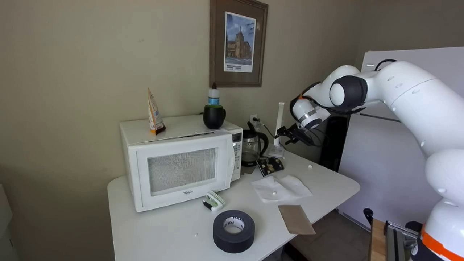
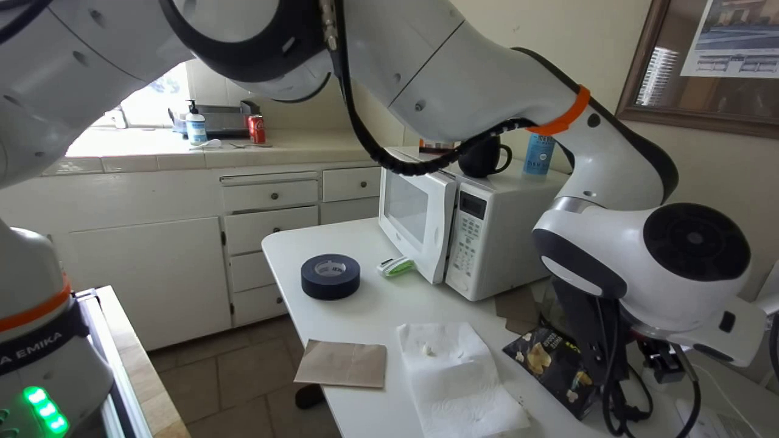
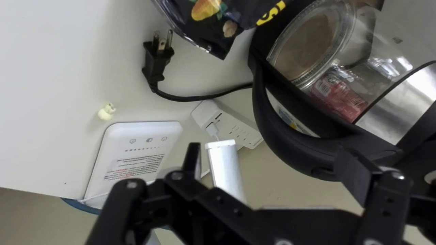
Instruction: Lift up the thing
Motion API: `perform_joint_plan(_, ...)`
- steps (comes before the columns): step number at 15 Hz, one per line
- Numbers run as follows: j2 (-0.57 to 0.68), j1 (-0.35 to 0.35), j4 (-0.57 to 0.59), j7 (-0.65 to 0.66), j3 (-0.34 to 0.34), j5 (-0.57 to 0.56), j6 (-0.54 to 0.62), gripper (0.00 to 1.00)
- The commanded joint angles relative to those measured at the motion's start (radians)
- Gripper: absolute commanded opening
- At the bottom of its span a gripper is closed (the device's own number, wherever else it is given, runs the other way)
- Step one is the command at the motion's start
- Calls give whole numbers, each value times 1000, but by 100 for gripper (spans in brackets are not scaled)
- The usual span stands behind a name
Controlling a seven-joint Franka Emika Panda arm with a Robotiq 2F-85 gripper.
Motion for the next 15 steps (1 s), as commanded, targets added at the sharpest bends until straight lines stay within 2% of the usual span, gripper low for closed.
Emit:
perform_joint_plan(1, 130, -50, 161, -3, 53, -14, 24, 100)
perform_joint_plan(4, 205, -77, 262, 15, 84, -12, 47, 100)
perform_joint_plan(5, 224, -68, 287, 3, 67, 21, 44, 100)
perform_joint_plan(12, 348, -112, 483, 1, 109, 28, -6, 99)
perform_joint_plan(13, 365, -119, 512, -5, 125, 36, -9, 92)
perform_joint_plan(14, 375, -124, 529, 11, 134, 34, -25, 92)
perform_joint_plan(15, 388, -128, 549, 9, 145, 35, -29, 85)
